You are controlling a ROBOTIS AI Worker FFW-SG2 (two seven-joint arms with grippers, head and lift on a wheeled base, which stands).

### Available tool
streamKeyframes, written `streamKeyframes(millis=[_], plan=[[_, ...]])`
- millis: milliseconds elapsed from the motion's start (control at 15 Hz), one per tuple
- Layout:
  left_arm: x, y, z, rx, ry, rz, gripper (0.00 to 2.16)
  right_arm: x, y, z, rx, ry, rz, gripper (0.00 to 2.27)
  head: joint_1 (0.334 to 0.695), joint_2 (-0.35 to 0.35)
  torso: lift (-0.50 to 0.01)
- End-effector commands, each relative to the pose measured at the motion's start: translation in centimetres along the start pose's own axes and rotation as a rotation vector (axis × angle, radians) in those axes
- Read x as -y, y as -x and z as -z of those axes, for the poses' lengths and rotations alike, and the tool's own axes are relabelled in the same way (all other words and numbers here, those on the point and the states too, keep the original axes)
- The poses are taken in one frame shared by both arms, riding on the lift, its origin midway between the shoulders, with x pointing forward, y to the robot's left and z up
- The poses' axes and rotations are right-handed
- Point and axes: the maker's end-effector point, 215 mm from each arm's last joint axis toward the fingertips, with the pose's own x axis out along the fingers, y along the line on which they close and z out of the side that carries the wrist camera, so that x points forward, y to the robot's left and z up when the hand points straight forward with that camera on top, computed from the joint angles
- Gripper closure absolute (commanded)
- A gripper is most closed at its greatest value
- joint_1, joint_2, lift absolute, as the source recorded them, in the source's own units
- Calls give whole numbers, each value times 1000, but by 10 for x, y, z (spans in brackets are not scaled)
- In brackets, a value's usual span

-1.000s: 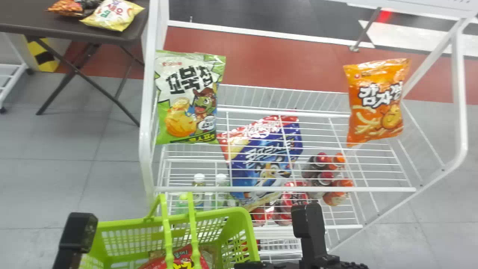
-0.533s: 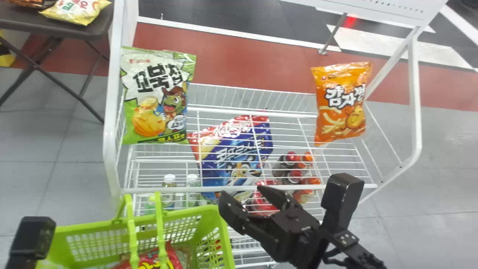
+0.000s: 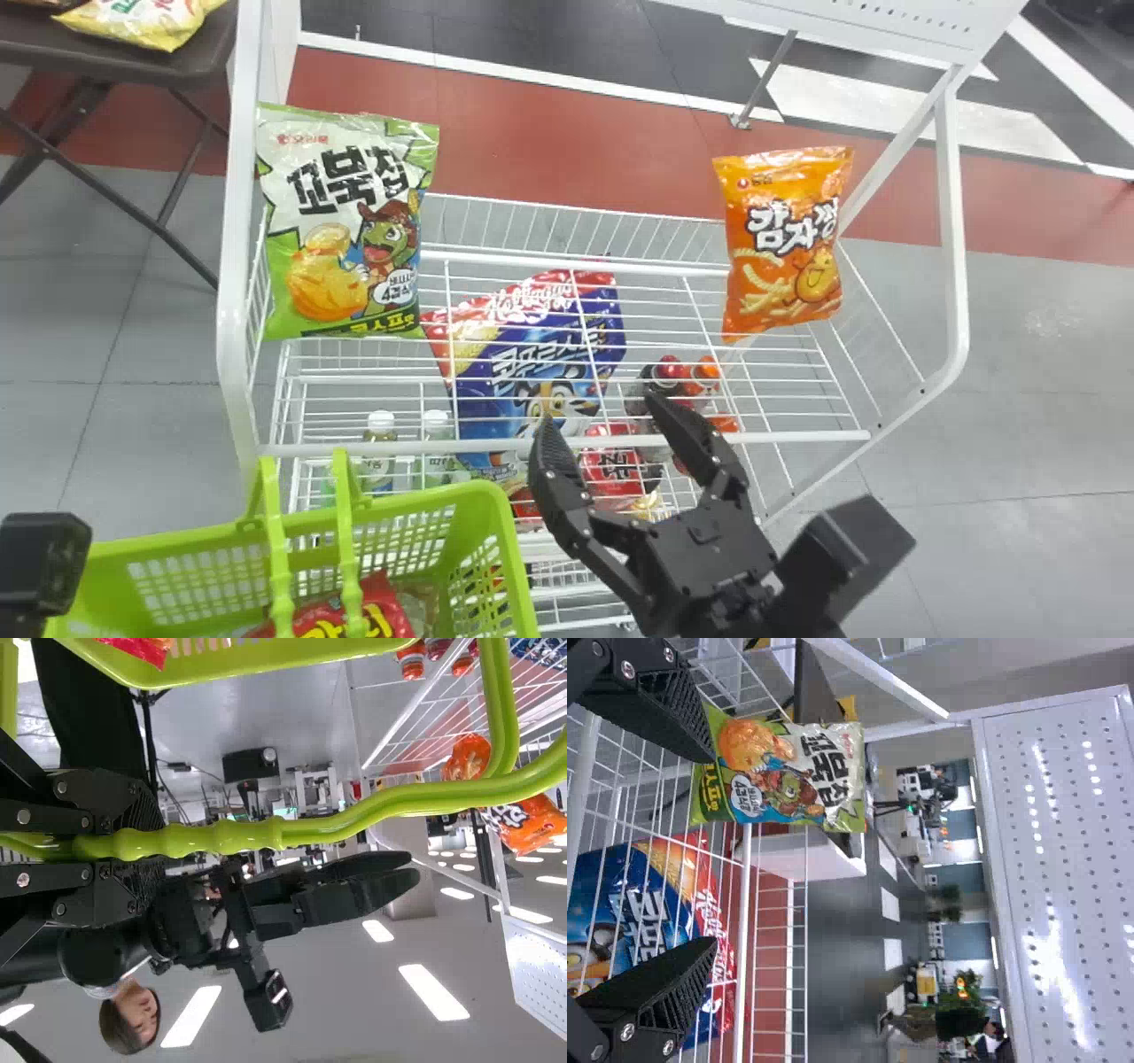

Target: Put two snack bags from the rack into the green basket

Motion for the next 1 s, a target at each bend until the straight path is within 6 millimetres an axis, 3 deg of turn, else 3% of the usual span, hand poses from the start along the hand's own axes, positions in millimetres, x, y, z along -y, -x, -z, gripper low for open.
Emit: streamKeyframes(millis=[0, 333, 933], plan=[[-1, 8, -4, 13, -3, -7, 1268, 6, 17, -1, 11, 2, 9, 87, 695, -350, -4], [-2, 15, -8, 21, 10, 7, 1268, 28, 31, -3, 15, -10, 51, 87, 695, -350, -4], [-4, 8, 2, -1, 20, 5, 1278, 23, 40, -18, 76, -11, 46, 90, 695, -350, -4]])
